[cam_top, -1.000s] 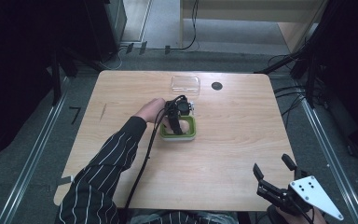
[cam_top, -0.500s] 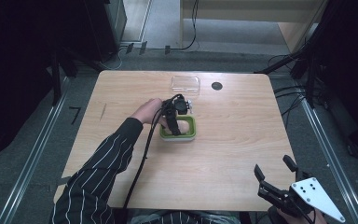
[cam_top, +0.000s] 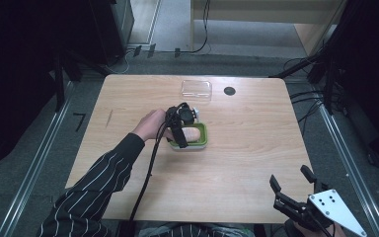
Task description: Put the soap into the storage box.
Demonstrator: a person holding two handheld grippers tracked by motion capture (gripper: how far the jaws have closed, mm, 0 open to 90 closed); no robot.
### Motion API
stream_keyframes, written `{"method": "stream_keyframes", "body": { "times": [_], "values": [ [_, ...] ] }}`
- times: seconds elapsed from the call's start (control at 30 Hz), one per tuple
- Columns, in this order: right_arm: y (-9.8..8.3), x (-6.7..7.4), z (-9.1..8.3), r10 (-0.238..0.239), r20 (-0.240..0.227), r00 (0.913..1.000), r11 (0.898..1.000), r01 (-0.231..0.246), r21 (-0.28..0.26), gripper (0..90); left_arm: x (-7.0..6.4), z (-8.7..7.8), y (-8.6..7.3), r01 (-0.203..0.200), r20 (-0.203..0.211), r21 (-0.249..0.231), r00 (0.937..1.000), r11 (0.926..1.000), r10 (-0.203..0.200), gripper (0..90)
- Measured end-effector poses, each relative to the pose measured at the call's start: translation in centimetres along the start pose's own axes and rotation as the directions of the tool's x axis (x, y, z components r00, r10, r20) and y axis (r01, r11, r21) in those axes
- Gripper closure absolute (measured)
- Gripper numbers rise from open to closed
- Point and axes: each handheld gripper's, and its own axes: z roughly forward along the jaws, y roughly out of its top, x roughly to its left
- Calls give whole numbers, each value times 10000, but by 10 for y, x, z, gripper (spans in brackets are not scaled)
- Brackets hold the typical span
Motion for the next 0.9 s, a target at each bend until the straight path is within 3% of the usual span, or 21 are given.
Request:
{"method": "stream_keyframes", "body": {
  "times": [0.17, 0.27, 0.33, 0.9],
  "values": [
    [0, 1, 0, -8, -7, 10000, 10000, 8, 13, 132, -15, -8, -13, 35, 59, -182, 10000, 9998, -34, 40],
    [1, 2, 0, -28, -10, 10000, 10000, 28, 29, 132, -22, -12, -19, 359, -141, -46, 9993, 9993, -360, 39],
    [1, 2, 0, -16, -2, 10000, 10000, 16, 21, 132, -26, -14, -23, 493, -57, 67, 9988, 9988, -492, 39],
    [1, 2, 0, -24, -3, 10000, 10000, 24, 26, 132, -61, -28, -66, 1132, -31, 136, 9936, 9935, -1131, 30]
  ]
}}
